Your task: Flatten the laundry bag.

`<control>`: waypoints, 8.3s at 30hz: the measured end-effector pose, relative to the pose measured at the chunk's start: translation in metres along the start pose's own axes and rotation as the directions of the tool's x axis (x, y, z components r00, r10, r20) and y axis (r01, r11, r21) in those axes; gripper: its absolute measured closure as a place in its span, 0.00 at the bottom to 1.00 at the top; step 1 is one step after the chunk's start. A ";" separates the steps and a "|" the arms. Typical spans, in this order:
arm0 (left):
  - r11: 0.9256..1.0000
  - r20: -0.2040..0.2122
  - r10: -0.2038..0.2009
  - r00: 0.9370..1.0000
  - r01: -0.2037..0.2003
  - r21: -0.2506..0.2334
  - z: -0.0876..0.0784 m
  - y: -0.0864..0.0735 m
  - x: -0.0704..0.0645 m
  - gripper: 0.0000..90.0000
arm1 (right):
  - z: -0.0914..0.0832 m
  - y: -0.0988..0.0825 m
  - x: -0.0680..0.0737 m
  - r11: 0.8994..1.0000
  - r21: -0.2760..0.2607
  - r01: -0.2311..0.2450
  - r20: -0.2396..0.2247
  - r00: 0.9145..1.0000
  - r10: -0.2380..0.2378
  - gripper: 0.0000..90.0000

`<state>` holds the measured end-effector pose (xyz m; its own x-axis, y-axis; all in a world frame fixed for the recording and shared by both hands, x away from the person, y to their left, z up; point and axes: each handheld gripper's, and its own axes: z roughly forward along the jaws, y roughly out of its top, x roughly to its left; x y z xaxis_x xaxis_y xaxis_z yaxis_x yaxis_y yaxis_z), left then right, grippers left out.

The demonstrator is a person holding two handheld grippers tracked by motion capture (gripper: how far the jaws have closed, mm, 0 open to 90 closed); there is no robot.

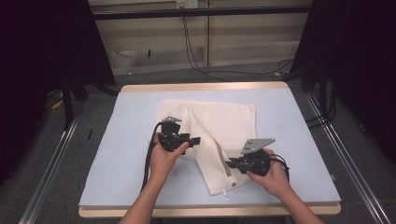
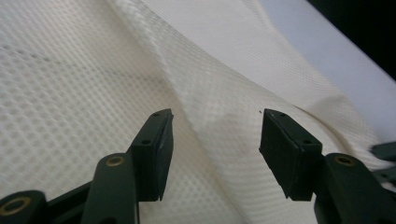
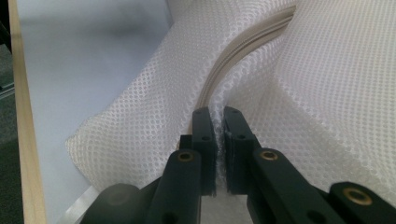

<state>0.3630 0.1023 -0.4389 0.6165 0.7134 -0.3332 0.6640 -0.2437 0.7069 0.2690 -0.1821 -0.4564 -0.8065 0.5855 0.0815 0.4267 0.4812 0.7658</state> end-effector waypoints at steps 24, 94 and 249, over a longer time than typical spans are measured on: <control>1.000 0.035 0.012 0.999 -0.013 0.014 -0.008 0.002 -0.003 0.99 | -0.009 -0.002 -0.003 0.999 -0.025 -0.046 -0.011 0.999 0.046 0.76; 0.993 0.123 0.116 0.986 -0.119 0.018 -0.032 -0.047 -0.044 0.98 | -0.020 -0.011 -0.068 0.977 -0.086 -0.196 0.283 0.935 0.212 0.65; 0.993 -0.151 0.028 0.988 -0.010 0.120 -0.044 -0.055 0.069 0.79 | -0.063 -0.069 -0.064 0.942 0.010 -0.336 0.293 0.902 0.318 0.55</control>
<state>0.3506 0.1938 -0.4732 0.5637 0.7974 -0.2153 0.7041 -0.3277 0.6299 0.2654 -0.2939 -0.4749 -0.4718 0.8720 0.1304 0.6769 0.2635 0.6873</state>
